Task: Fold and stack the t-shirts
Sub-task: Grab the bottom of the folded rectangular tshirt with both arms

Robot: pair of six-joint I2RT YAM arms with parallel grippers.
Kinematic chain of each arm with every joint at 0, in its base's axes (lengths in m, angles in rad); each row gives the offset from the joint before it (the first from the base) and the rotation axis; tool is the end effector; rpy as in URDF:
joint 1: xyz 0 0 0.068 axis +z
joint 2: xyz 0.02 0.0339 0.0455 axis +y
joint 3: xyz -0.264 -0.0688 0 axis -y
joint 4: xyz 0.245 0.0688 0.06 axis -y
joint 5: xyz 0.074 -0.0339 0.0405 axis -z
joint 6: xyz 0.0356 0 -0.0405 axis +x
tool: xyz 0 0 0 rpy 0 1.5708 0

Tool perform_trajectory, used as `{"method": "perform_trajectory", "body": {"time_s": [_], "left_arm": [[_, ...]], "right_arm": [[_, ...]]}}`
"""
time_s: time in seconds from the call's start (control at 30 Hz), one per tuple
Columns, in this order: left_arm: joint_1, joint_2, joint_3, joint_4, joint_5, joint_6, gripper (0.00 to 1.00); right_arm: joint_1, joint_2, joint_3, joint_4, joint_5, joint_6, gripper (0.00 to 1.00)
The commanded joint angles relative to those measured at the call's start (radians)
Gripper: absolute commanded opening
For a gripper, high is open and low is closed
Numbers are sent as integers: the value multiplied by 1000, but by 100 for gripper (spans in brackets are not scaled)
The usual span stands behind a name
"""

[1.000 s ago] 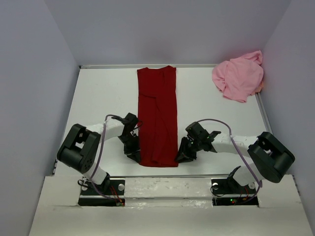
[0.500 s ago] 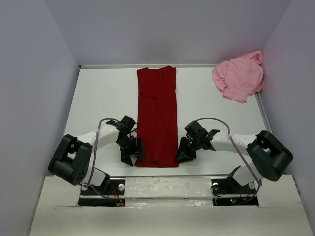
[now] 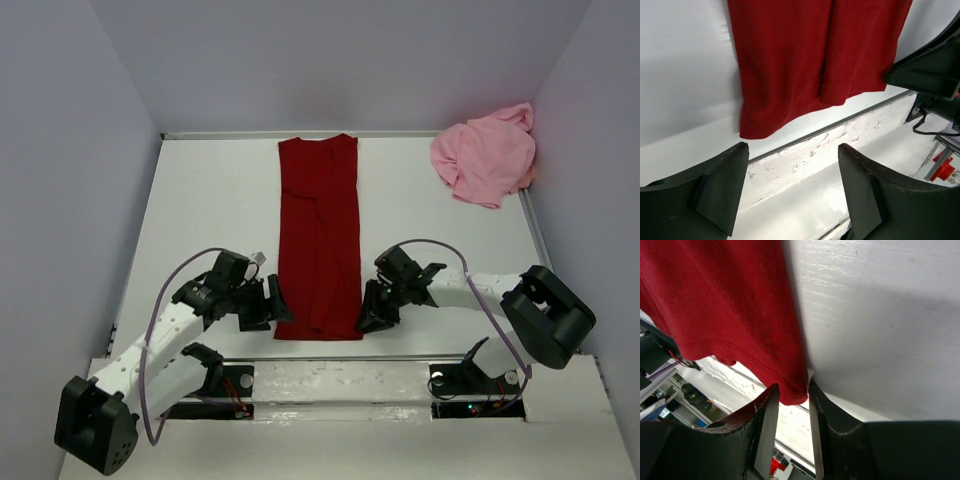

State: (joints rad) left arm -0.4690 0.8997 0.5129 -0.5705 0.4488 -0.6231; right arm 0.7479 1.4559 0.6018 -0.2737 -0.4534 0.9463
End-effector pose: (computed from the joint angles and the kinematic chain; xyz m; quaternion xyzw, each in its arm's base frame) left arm 0.1415 -0.0890 0.1967 -0.0045 0.9318 -0.3342 0.1414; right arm 0.1663 0.1756 0.1347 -0.0450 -0.9508 -0.3056 0.0226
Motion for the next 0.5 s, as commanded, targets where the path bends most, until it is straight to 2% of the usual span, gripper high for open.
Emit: {"method": "perform_trajectory", "body": {"time_s": [0.0,0.03,0.1,0.13,0.27,0.37,0.47], "left_arm": [[4,-161,-95,61,79,-32,81],[4,-207,-114,75,83,-68,81],[4,-347,-164,80,73,-119,87],[4,-396,-186,74,62,-185,88],[1,-596,-248,-3,10,-279,89],[-8,-608,-249,-22,-12,-316,89],[-10,-549,-243,-26,-44,-329,89]], "right_arm": [[8,1,32,-15,10,-47,37],[8,-2,26,-15,16,-61,37],[8,-32,9,-10,41,-76,38],[8,-48,-11,-9,48,-80,38],[8,-124,-57,13,44,-73,40],[8,-158,-76,14,38,-70,40],[8,-176,-85,14,33,-73,41]]}}
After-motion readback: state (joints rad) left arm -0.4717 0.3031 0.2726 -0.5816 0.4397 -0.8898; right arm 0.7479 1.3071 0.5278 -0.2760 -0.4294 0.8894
